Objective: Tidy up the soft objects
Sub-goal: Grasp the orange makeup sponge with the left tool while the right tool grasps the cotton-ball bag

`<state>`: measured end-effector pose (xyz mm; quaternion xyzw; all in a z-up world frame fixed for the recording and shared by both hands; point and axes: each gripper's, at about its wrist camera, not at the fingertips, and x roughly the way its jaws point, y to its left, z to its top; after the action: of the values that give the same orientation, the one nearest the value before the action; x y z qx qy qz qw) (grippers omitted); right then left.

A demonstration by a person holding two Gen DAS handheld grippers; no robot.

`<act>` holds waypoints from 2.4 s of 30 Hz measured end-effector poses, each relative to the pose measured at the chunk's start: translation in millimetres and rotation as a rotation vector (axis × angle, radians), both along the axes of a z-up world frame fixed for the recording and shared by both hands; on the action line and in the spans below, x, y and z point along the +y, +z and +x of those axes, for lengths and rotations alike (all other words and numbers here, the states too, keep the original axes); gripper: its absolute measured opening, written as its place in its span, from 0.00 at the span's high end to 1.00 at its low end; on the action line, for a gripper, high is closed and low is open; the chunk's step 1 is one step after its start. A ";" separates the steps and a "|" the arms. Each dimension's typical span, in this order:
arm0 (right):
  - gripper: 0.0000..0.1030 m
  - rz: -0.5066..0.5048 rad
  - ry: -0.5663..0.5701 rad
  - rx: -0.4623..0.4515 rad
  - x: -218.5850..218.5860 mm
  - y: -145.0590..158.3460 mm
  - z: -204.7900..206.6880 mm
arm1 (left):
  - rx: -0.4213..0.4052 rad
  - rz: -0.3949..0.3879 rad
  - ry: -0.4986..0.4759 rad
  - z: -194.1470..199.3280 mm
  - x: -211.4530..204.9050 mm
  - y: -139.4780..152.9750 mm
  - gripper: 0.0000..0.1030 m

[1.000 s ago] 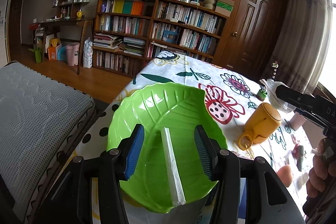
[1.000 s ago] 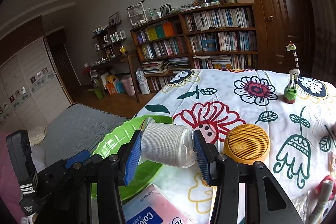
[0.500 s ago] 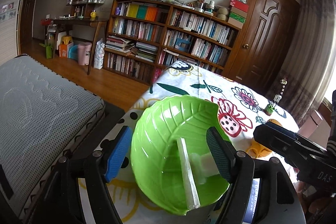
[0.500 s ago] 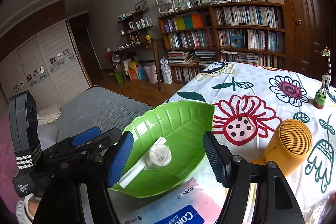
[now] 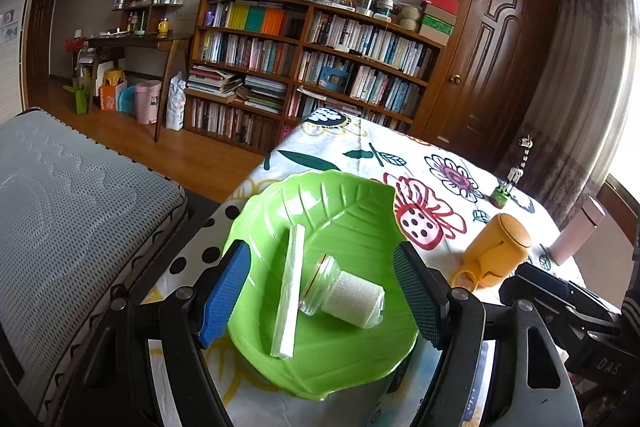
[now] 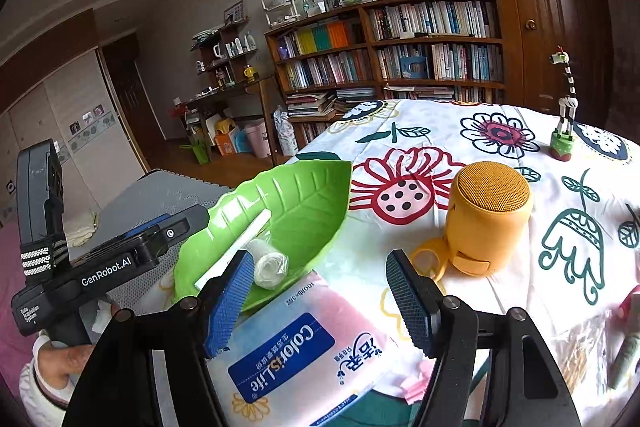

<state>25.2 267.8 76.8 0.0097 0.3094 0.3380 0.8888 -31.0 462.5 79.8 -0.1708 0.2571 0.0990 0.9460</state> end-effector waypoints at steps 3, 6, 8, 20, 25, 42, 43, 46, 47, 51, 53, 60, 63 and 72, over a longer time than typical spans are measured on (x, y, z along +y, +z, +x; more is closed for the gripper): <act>0.30 -0.026 -0.027 -0.015 -14.5 -4.2 -10.4 | 0.007 0.000 -0.021 -0.2 -7.6 -2.2 0.27; 0.30 -0.029 -0.064 -0.002 -32.0 -9.1 -15.4 | 0.022 -0.004 -0.044 -0.5 -16.4 -6.1 0.27; 0.30 -0.021 -0.090 0.012 -44.7 -11.6 -17.8 | 0.029 -0.006 -0.055 -0.1 -22.3 -7.9 0.27; 0.30 0.008 -0.230 0.072 -105.5 -28.7 -27.0 | 0.040 0.013 -0.140 -0.5 -61.6 -4.6 0.27; 0.30 0.020 -0.282 0.092 -129.6 -35.1 -28.6 | 0.050 0.030 -0.185 2.9 -81.6 -2.1 0.27; 0.30 0.032 -0.418 0.085 -190.5 -44.2 -38.2 | 0.103 0.100 -0.378 22.6 -167.4 -4.6 0.27; 0.30 0.034 -0.427 0.088 -195.0 -45.0 -38.5 | 0.106 0.103 -0.390 23.7 -173.4 -5.4 0.27; 0.30 0.039 -0.456 0.092 -208.4 -46.7 -40.7 | 0.120 0.107 -0.424 27.3 -186.9 -7.9 0.27; 0.30 0.039 -0.466 0.093 -213.0 -47.3 -41.0 | 0.124 0.108 -0.434 28.5 -191.2 -8.7 0.27; 0.30 0.040 -0.501 0.090 -228.8 -47.8 -43.6 | 0.145 0.115 -0.479 34.8 -212.1 -13.9 0.27; 0.30 0.041 -0.516 0.085 -235.6 -47.3 -44.0 | 0.156 0.115 -0.501 37.9 -220.0 -16.7 0.27; 0.30 0.042 -0.539 0.072 -247.3 -44.8 -45.3 | 0.170 0.147 -0.562 44.1 -249.4 -24.3 0.27; 0.30 0.050 -0.527 0.074 -249.4 -44.8 -48.0 | 0.174 0.165 -0.578 47.3 -258.4 -28.9 0.27; 0.30 0.054 -0.559 0.029 -267.4 -33.7 -58.8 | 0.213 0.180 -0.615 57.3 -276.4 -47.9 0.31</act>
<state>-33.6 0.4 43.1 0.1230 0.2982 0.0875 0.9425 26.3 186.1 31.9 0.0103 0.3840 -0.1516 0.9108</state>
